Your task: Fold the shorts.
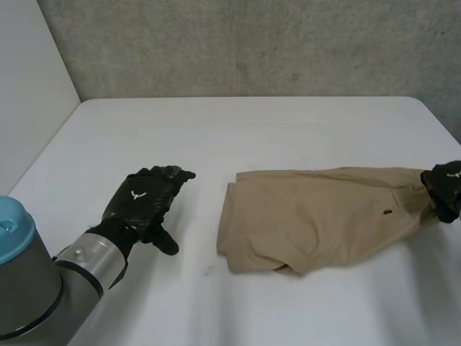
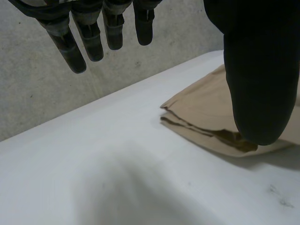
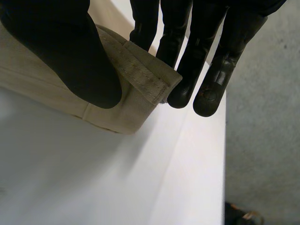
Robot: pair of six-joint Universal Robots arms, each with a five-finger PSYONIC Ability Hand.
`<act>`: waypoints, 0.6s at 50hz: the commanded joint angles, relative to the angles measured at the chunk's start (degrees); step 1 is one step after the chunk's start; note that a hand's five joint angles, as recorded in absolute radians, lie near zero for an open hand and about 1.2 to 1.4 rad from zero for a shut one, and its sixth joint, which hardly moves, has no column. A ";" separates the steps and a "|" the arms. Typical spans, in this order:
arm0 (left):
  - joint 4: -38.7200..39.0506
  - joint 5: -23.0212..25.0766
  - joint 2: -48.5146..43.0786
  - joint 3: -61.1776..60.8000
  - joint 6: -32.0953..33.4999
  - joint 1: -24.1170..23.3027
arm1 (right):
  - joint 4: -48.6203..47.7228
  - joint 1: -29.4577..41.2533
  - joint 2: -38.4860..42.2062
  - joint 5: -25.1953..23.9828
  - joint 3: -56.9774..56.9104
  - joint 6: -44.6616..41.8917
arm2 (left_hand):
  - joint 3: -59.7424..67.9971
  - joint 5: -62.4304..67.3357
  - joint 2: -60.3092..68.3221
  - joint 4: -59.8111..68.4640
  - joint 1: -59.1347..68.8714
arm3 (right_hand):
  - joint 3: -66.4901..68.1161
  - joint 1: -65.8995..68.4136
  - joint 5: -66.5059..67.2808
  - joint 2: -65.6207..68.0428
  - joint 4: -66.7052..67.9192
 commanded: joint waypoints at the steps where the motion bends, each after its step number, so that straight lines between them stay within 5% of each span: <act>1: 0.01 0.07 0.26 -0.41 0.04 0.15 | 2.77 12.76 -0.20 -0.20 -8.86 -0.49 | -2.27 -2.62 -1.48 -1.69 -1.07 | 13.70 26.68 16.76 12.78 11.77; 7: -0.08 -0.11 0.79 -0.41 0.04 -0.21 | 1.98 25.59 0.06 -1.69 -13.35 0.83 | -2.27 -2.62 -1.48 -1.69 -1.07 | 13.70 26.68 16.76 12.78 11.77; 11: -0.08 -0.02 1.23 -0.41 0.04 -0.29 | 1.98 36.30 3.82 -8.08 -14.23 0.74 | -2.27 -2.62 -1.48 -1.69 -1.07 | 13.70 26.68 16.76 12.78 11.77; 16: -0.08 -0.11 1.23 0.12 0.04 -0.21 | 2.77 41.25 9.28 -14.95 -13.61 1.10 | -2.27 -2.62 -1.48 -1.69 -1.07 | 13.70 26.68 16.76 12.78 11.77; 22: -0.08 0.07 0.88 2.13 0.04 0.15 | 4.26 41.52 9.03 -14.27 -14.22 1.97 | -2.27 -2.62 -1.48 -1.69 -1.07 | -51.39 -38.41 -48.33 -52.31 -53.32; 25: -0.17 0.07 0.61 4.33 -0.04 -0.20 | 4.18 41.61 7.10 -13.65 -14.32 3.72 | -2.27 -2.62 -1.48 -1.69 -1.07 | -56.30 -43.32 -53.24 -57.22 -58.23; 30: 0.01 -0.02 0.35 8.03 -0.04 -1.09 | 2.77 36.27 0.69 -13.47 -14.23 20.21 | -2.27 -2.62 -1.48 -1.69 -1.07 | -56.30 -43.32 -53.24 -57.22 -58.23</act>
